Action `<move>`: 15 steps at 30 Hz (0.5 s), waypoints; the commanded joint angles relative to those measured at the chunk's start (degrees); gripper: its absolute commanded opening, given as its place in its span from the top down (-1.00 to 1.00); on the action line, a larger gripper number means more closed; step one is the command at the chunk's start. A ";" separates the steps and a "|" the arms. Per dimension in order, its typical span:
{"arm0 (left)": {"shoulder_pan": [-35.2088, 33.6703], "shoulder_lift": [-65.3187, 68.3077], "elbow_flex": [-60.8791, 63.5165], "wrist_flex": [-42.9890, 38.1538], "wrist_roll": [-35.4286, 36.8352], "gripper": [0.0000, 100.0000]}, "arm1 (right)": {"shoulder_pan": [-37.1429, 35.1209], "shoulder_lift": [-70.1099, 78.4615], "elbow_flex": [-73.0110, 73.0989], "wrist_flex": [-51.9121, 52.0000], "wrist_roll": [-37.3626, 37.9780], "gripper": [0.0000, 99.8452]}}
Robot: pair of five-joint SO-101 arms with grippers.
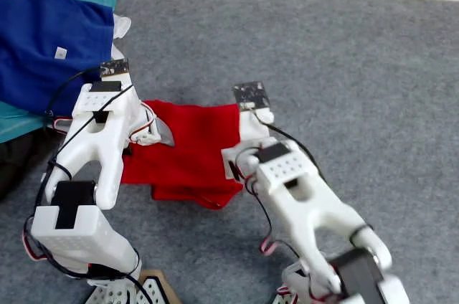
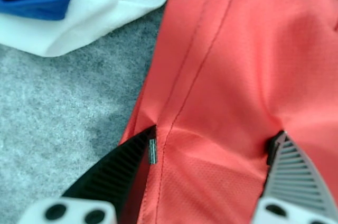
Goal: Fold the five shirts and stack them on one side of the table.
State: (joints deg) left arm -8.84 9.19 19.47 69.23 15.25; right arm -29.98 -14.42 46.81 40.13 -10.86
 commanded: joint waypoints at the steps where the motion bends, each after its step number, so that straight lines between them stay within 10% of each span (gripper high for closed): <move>1: -0.92 -0.31 -0.31 -0.53 -0.62 0.35 | 0.75 4.88 -6.46 0.92 -0.79 0.42; 15: -0.92 -0.31 -0.31 -0.62 -0.62 0.35 | -8.75 14.37 -12.44 0.66 -0.88 0.45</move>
State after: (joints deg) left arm -8.84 9.19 19.47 69.23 15.25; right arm -35.34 -0.44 36.88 40.84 -11.12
